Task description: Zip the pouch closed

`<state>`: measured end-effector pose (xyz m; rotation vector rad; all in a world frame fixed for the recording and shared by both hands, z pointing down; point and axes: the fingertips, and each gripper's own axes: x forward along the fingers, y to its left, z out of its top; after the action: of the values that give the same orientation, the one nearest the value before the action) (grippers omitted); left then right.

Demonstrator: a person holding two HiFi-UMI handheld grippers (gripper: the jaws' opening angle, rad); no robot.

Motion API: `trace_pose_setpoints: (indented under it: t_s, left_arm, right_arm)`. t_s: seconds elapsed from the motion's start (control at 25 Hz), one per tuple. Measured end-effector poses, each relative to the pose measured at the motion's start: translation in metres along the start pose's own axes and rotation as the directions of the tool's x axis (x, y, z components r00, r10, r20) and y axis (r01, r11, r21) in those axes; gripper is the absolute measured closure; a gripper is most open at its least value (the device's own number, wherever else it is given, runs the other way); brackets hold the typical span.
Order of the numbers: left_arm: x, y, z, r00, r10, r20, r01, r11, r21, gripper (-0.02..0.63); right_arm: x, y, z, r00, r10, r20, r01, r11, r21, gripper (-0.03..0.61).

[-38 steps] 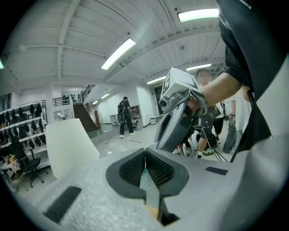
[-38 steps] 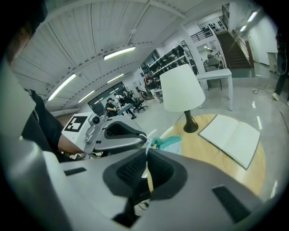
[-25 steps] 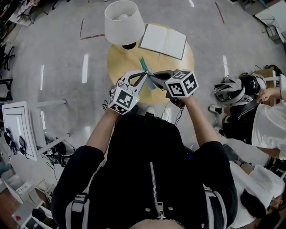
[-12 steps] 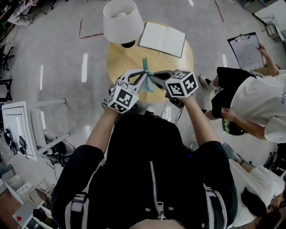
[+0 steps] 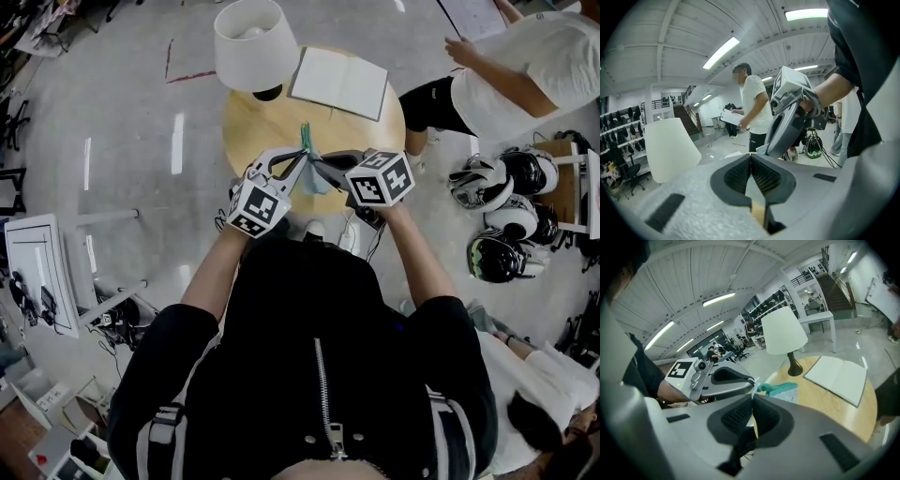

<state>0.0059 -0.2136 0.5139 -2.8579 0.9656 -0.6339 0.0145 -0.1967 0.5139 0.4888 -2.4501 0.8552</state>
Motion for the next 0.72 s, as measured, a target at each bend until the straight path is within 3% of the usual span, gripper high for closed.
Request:
trace_pose_setpoints:
  t_s: [0.24,0.72]
  left_arm:
    - [-0.004,0.012,-0.010,0.998,0.045,-0.032,-0.046,0.999,-0.023,0.606]
    - [-0.004,0.011,-0.015,0.998,0.033,-0.054,-0.033,0.999,-0.002,0.607]
  right_arm:
    - [-0.003,0.002,-0.004,1.000,0.007,0.000,-0.007,1.000,0.003,0.569]
    - [-0.004,0.006,-0.007,1.000,0.014,0.004,-0.014,1.000,0.004,0.571]
